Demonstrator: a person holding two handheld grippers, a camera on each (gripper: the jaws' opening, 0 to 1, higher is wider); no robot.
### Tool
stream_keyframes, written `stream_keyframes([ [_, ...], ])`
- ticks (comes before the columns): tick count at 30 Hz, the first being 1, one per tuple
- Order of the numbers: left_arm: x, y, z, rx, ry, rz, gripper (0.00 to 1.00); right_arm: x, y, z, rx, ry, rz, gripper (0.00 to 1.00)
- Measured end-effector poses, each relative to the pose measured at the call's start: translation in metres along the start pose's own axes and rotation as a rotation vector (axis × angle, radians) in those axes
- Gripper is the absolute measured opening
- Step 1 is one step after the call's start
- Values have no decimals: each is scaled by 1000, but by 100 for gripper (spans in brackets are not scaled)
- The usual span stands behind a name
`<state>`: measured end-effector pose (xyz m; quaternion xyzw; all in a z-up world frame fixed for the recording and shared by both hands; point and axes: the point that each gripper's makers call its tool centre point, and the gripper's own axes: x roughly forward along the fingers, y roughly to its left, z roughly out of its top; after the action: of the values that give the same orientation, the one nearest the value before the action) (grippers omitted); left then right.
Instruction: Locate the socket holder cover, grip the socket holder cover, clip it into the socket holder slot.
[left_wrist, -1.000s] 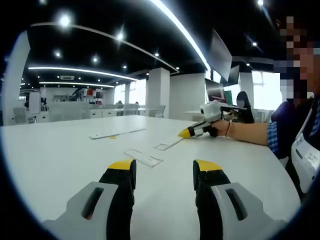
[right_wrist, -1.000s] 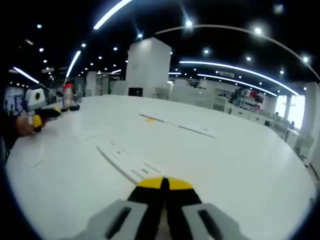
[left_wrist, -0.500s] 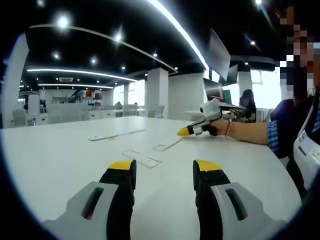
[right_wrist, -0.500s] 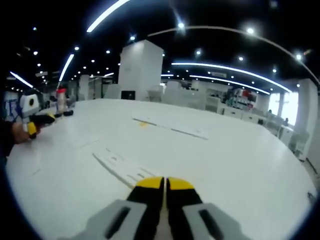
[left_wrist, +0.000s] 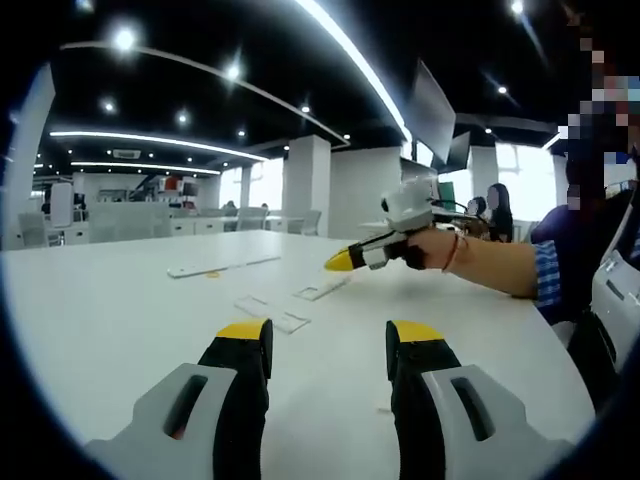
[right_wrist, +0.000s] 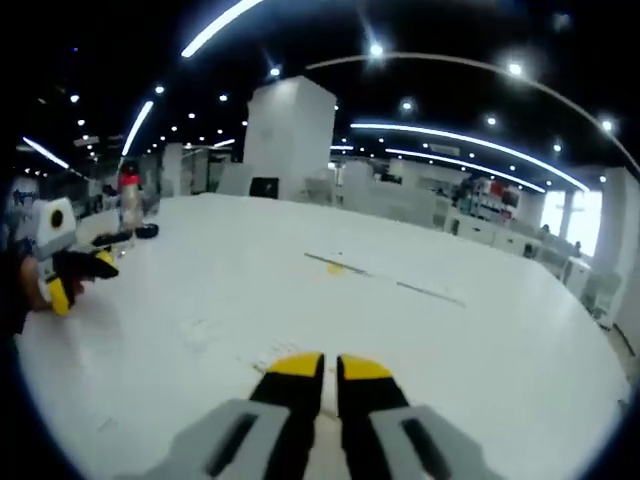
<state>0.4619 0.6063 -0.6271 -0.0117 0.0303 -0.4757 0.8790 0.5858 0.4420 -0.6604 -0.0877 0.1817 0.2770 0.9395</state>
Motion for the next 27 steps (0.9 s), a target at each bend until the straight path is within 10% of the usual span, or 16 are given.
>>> stream_keyframes([
  [5, -2, -5, -2, -4, 4, -18, 46, 4, 1, -18, -113, 41, -50, 5],
  [27, 2, -6, -5, -14, 13, -21, 46, 11, 0, -17, -87, 17, -8, 3],
])
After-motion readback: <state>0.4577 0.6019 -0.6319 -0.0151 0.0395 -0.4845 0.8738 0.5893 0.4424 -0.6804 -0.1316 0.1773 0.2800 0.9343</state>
